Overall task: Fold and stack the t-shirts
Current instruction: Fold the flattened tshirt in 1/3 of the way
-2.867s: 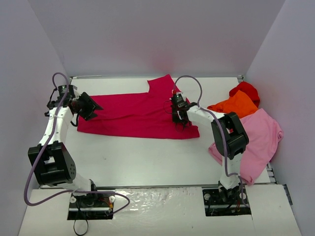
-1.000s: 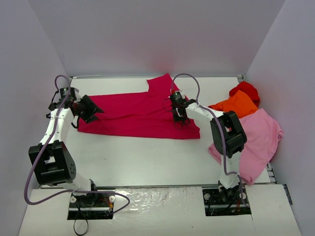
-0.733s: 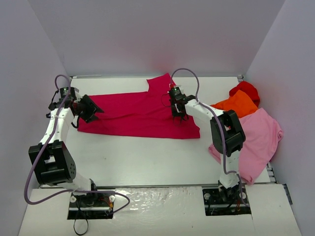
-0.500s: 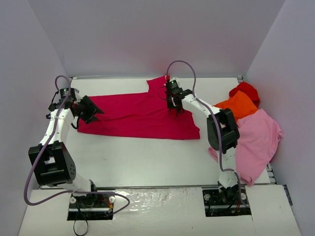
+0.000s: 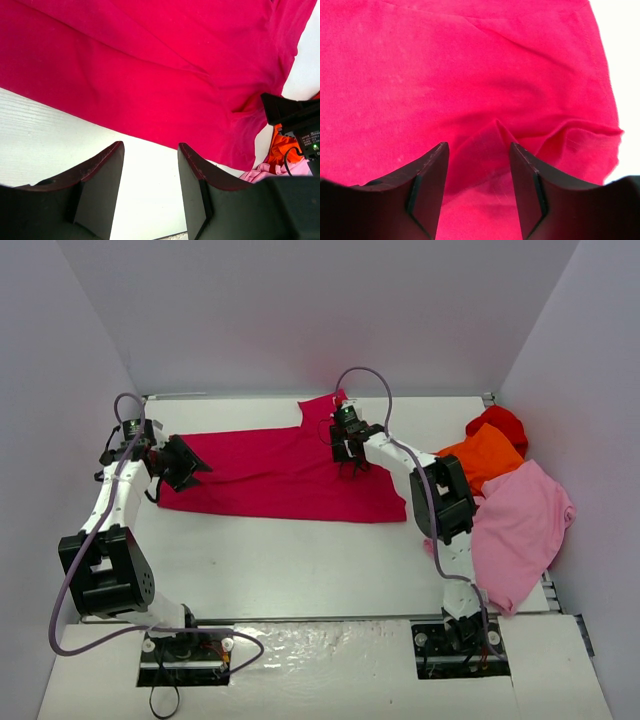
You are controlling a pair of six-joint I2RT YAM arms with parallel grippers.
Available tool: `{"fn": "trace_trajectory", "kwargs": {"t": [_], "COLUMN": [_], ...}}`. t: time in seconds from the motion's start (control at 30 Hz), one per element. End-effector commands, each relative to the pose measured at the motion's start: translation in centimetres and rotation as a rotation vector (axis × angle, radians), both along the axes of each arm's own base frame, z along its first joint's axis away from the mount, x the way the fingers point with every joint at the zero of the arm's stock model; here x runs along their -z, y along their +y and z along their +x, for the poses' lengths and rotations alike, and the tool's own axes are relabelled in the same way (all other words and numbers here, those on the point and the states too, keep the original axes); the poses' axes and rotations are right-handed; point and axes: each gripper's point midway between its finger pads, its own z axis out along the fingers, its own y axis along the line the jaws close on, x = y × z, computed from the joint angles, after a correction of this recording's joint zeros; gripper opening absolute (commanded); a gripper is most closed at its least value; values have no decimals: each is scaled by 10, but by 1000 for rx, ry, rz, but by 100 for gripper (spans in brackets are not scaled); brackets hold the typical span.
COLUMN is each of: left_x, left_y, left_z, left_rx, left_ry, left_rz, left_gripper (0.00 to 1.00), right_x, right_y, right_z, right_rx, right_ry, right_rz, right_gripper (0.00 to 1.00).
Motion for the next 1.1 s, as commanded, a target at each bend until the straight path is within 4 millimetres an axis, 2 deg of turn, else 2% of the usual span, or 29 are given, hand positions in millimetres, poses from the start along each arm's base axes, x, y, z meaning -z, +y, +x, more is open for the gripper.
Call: {"fn": "trace_trajectory", "kwargs": {"t": [0.0, 0.07, 0.27, 0.47, 0.73, 0.9, 1.07], "left_x": [-24, -23, -22, -22, -20, -19, -19], "left_y": [-1, -2, -4, -4, -3, -3, -2], "left_z": [8, 9, 9, 9, 9, 9, 9], "left_rx": [22, 22, 26, 27, 27, 30, 34], "left_ry": [-94, -94, -96, -96, -93, -92, -90], "left_rz": [10, 0, -9, -6, 2, 4, 10], "left_gripper": [44, 44, 43, 43, 43, 43, 43], "right_x": [-73, -73, -52, -37, -32, -22, -7], "right_y": [-19, -29, -44, -37, -23, -15, -9], "right_z": [5, 2, -9, -10, -5, -3, -4], "right_rx": [60, 73, 94, 74, 34, 11, -2], "right_ry": [-147, -137, -84, -43, -26, -3, 20], "right_rz": [39, 37, 26, 50, 95, 115, 140], "right_gripper": [50, 50, 50, 50, 49, 48, 41]}}
